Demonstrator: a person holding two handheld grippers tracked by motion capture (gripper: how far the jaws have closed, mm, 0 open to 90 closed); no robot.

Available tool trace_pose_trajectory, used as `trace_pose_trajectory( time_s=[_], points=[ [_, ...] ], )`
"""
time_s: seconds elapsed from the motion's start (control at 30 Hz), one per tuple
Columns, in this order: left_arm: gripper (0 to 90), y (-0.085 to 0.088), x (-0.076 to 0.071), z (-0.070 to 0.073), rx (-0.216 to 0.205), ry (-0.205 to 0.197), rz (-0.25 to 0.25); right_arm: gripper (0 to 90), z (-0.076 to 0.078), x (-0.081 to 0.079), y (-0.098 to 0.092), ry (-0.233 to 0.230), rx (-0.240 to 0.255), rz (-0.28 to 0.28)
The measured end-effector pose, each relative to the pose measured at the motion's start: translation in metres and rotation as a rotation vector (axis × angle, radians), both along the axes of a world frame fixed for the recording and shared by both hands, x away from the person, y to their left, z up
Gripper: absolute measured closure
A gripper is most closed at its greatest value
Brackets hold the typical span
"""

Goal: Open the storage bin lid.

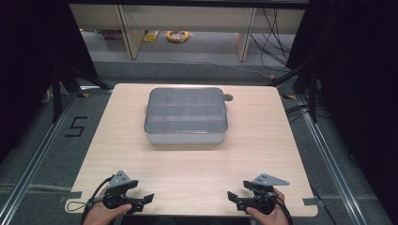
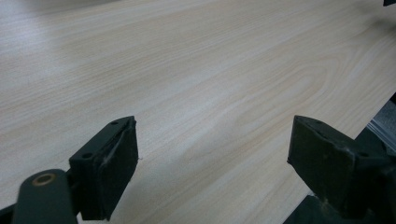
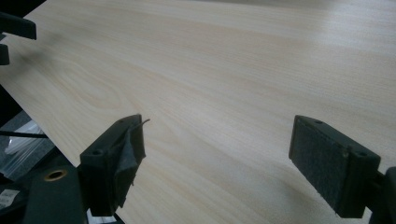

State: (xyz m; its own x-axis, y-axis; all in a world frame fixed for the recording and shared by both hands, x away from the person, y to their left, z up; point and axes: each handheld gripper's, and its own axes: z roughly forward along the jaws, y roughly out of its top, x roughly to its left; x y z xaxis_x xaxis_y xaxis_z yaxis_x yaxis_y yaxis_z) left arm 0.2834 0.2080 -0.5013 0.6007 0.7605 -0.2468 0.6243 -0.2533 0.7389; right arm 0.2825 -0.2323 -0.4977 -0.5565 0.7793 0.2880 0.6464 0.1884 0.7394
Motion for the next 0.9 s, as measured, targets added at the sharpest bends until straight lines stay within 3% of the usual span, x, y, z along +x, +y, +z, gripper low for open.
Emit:
trace_pose_trajectory(
  time_s=[0.03,0.07,0.13,0.17,0.2,0.23,0.27,0.3,0.43,0.47,0.53,0.57,0.6,0.63,0.7,0.8,0.87,0.9],
  points=[
    [15.6,-0.001,0.000,-0.001,-0.015,-0.002,0.007,19.0,0.000,-0.001,0.001,0.015,0.014,-0.017],
    [15.6,0.000,0.001,0.000,-0.018,0.001,0.008,19.0,0.001,0.000,-0.001,0.003,-0.002,-0.008],
    [15.6,0.002,0.001,0.001,0.003,0.004,-0.004,19.1,0.000,0.001,-0.002,0.004,0.013,-0.005],
    [15.6,0.001,0.001,0.000,-0.005,-0.005,0.003,19.1,0.001,0.000,-0.002,0.016,0.029,-0.012],
    [15.6,0.001,0.001,0.000,-0.003,-0.002,0.002,19.1,0.003,-0.003,-0.001,0.069,0.048,-0.045],
    [15.6,0.001,0.001,0.000,-0.004,-0.001,0.002,19.1,0.001,0.000,-0.004,0.002,0.018,-0.024],
    [15.5,0.001,0.001,0.000,-0.004,-0.001,0.002,19.1,0.001,0.000,-0.004,0.002,0.018,-0.024],
    [15.6,0.000,0.001,0.000,-0.026,0.001,0.017,19.1,0.002,0.000,-0.002,0.037,0.067,-0.033],
    [15.6,0.001,0.001,0.001,-0.035,-0.004,0.030,19.3,0.003,-0.001,-0.003,0.041,0.064,-0.040],
    [15.6,0.002,0.002,0.002,-0.038,0.001,0.025,19.3,0.002,0.001,-0.005,-0.007,0.053,-0.027],
    [15.6,0.002,0.003,0.002,-0.047,-0.001,0.028,19.5,0.002,0.002,-0.005,-0.010,0.052,-0.028],
    [15.6,0.003,0.003,0.002,-0.048,-0.002,0.028,19.7,0.002,0.000,-0.003,0.024,0.101,-0.043],
    [15.6,0.004,0.004,0.003,-0.067,0.006,0.033,20.0,0.002,0.002,-0.006,-0.006,0.079,-0.030],
    [15.6,0.004,0.004,0.003,-0.073,0.009,0.034,20.0,0.004,0.001,-0.004,0.033,0.104,-0.045],
    [15.6,0.004,0.005,0.004,-0.071,-0.003,0.045,20.5,0.003,0.004,-0.006,-0.003,0.097,-0.038],
    [15.6,0.005,0.008,0.006,-0.085,0.000,0.044,21.0,0.005,0.005,-0.005,-0.014,0.097,-0.041],
    [15.5,0.005,0.011,0.008,-0.088,-0.011,0.054,21.5,0.007,0.004,-0.002,-0.007,0.142,-0.049],
    [15.5,0.006,0.013,0.009,-0.085,-0.012,0.058,21.5,0.007,0.007,-0.004,-0.034,0.121,-0.038]
  ],
)
